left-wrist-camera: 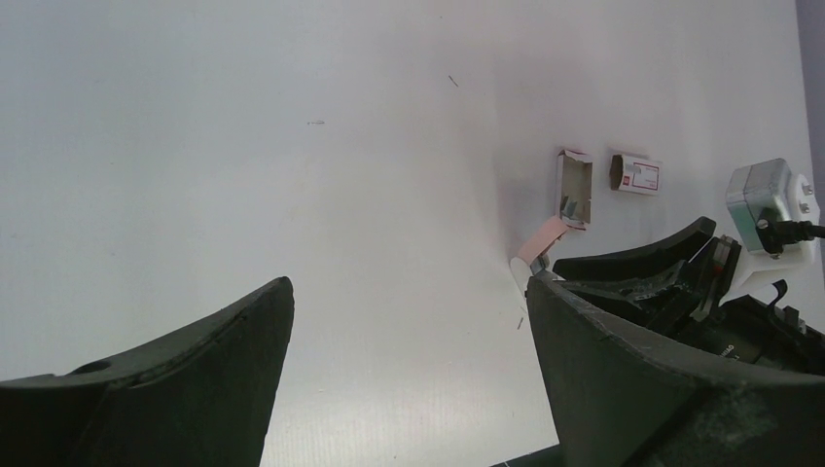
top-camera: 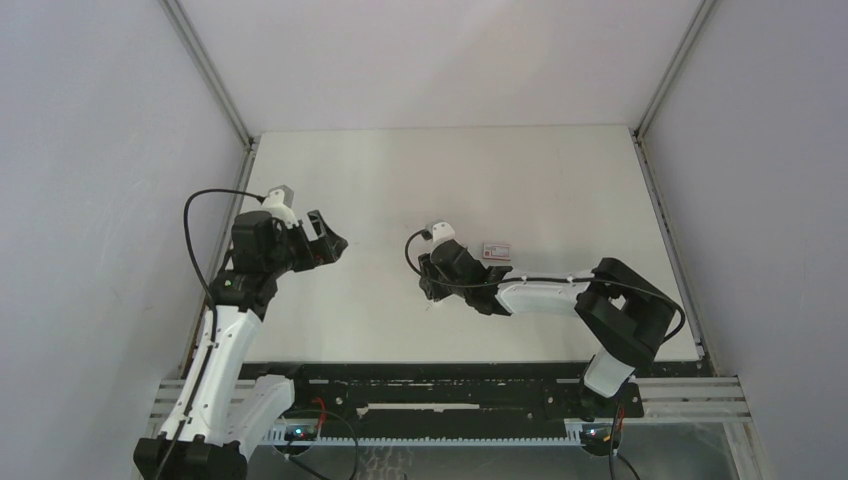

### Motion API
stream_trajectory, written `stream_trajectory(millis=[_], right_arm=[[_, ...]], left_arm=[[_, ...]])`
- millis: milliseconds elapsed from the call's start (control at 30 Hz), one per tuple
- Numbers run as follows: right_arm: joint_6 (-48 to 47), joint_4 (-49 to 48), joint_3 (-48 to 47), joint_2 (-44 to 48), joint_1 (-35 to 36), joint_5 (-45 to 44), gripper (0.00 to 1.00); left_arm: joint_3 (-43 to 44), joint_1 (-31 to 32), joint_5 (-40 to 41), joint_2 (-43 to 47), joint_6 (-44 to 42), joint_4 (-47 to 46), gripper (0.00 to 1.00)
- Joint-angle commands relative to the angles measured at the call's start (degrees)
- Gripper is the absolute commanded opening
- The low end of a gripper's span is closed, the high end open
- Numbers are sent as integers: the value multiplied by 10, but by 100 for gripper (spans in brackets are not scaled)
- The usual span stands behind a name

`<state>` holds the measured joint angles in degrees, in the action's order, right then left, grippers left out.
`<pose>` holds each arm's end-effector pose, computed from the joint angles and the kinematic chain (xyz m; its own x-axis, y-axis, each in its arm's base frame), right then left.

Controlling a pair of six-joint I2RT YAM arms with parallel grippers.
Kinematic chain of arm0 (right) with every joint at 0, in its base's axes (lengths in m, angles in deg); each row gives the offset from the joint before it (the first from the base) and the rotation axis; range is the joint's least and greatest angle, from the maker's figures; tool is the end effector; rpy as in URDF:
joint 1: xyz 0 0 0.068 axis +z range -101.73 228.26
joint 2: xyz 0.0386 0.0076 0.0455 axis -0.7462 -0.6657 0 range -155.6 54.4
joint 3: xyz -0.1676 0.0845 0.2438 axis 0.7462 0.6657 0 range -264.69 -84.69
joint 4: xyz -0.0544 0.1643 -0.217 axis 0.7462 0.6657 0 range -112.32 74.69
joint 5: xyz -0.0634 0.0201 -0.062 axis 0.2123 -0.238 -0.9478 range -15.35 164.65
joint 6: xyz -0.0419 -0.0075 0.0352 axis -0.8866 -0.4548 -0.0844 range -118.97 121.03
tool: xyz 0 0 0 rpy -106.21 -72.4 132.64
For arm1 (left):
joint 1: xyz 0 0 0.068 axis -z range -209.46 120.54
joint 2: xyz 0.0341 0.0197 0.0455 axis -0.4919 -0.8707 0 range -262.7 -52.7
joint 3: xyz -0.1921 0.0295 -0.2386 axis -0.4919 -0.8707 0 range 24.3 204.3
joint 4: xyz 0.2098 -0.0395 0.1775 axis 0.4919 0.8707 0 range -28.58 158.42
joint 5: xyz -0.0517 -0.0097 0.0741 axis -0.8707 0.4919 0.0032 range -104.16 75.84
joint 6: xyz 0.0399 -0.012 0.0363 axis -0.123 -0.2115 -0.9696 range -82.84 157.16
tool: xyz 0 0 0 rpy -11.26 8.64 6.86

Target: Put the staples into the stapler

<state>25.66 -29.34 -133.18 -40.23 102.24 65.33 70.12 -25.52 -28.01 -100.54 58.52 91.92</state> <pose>0.2140 0.2837 0.1949 -0.6390 -0.1796 -0.7479 -0.5038 0.8325 0.2304 0.1749 -0.0210 0.3272 -0.5971 -0.3134 -0.7384 0.0543 0.9026 -0.4271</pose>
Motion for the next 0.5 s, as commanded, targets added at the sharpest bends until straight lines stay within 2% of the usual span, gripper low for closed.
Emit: stream_trajectory(millis=[0, 467], right_arm=[[-1, 0, -20, -9, -3, 7, 33], [4, 15, -20, -12, 7, -2, 33]], left_arm=[[-9, -6, -16, 2, -5, -26, 93], [-11, -10, -21, 2, -5, -26, 93]])
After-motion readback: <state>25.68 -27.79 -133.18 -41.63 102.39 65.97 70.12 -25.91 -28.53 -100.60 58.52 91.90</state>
